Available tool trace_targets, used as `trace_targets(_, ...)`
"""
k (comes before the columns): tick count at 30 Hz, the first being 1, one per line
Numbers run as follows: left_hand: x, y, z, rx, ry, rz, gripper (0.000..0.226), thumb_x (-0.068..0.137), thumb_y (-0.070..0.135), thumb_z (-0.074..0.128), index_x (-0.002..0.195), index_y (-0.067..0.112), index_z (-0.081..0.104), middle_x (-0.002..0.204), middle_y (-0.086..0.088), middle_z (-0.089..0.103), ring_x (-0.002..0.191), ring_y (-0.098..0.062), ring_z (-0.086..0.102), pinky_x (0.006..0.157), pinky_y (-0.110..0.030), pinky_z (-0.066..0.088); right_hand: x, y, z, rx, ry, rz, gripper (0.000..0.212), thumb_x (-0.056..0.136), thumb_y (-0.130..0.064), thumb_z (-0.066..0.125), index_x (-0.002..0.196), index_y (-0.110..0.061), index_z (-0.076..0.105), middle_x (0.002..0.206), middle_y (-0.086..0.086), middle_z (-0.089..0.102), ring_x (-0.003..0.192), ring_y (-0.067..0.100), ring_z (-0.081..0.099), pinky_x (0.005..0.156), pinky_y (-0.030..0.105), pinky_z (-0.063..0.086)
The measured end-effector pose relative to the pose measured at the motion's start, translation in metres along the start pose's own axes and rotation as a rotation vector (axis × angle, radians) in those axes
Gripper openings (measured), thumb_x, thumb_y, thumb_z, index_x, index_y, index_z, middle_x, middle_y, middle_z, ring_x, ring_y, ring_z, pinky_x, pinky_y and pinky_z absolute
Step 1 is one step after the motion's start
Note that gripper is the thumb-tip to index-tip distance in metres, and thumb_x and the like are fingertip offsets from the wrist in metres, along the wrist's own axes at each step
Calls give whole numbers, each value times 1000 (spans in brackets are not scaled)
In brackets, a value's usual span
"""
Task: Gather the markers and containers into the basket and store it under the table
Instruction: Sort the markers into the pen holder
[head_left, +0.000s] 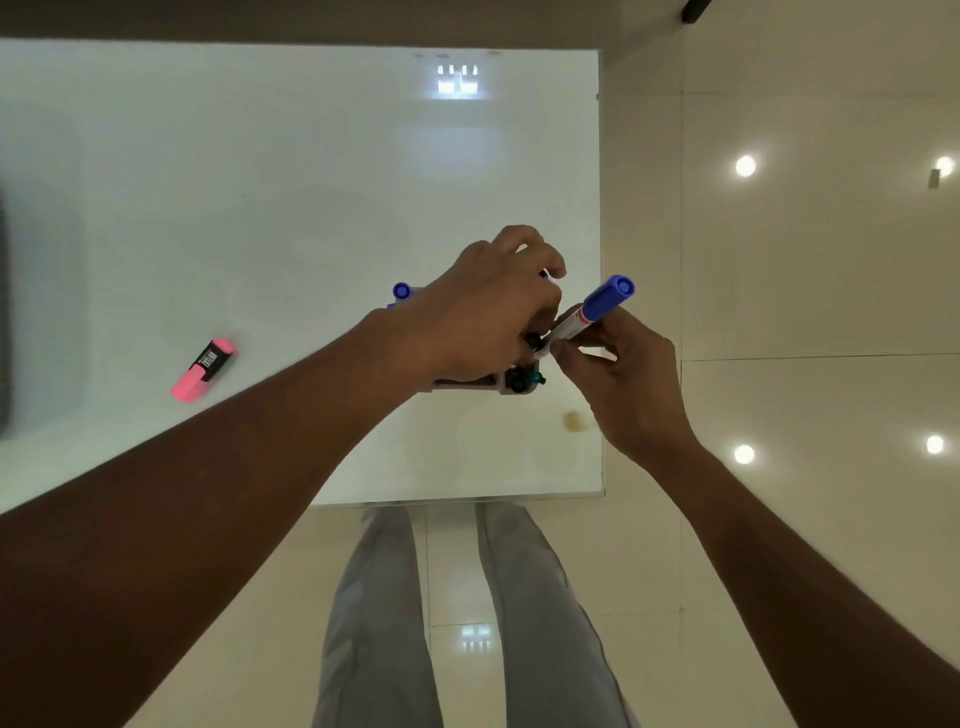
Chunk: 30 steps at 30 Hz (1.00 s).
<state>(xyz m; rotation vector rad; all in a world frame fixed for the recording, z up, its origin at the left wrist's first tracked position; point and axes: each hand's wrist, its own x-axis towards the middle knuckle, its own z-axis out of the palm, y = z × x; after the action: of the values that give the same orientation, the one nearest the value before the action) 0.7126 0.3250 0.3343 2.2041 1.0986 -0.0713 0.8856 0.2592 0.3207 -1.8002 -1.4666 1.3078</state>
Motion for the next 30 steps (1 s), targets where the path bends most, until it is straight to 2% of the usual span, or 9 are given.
trace_targets(4,-14,1,0,-40,-31,-25,9,76,26,74,80,24,66,146,9,36,145,-21,7,110,-39,23,0,-4,2,-26,-41,-31,15,89,-5,65,104,-10,65,88,-13,68,85,-4,65,71,3,47)
trace_targets(7,-22,2,4,-85,-30,-50,13,73,27,78,76,25,67,147,12,34,146,-19,5,112,-41,25,0,-7,4,-77,-87,-79,22,88,-5,66,108,-15,67,87,-24,64,82,-10,63,75,2,46)
trace_targets(9,-26,3,5,-168,-33,-102,16,71,26,80,75,26,65,147,15,32,145,-15,5,110,-41,31,0,-6,5,-111,-129,-84,23,88,-4,66,105,-19,67,86,-25,63,81,-8,63,77,1,46)
trace_targets(14,-28,3,4,-344,-66,-193,19,67,17,83,75,23,67,147,19,30,140,-5,10,91,-39,49,1,-5,2,-285,-296,-87,28,88,-4,65,111,-19,69,89,-14,66,78,6,64,78,11,52)
trace_targets(18,-26,0,4,-356,-100,-208,19,69,17,83,82,22,69,149,17,29,142,-4,6,101,-35,44,3,-15,-2,-349,-256,-106,37,85,-12,70,120,-21,63,84,-21,60,71,3,64,71,12,53)
trace_targets(22,-26,-8,5,-459,-123,-259,39,69,14,82,105,15,69,123,22,49,138,5,7,103,-36,45,10,-22,-5,-398,-253,-188,22,86,-14,69,107,-17,67,87,-9,67,73,13,67,71,26,58)
trace_targets(25,-27,-9,7,-457,-111,-258,38,67,20,85,102,18,70,127,28,48,136,9,7,104,-36,43,12,-26,-6,-458,-255,-276,13,83,-11,69,96,-11,71,83,5,71,71,21,63,71,38,55)
trace_targets(27,-29,-10,9,-445,-131,-255,44,68,24,86,108,19,69,120,32,50,138,6,7,109,-33,36,13,-26,-5,-511,-261,-294,14,82,-13,71,95,-11,74,83,7,70,71,22,61,72,37,53)
trace_targets(30,-30,-9,10,-376,-107,-271,34,69,26,85,99,20,71,123,23,50,139,1,12,105,-30,38,16,-20,1,-550,-295,-244,16,83,-15,73,99,-14,76,87,7,68,73,21,59,73,37,51)
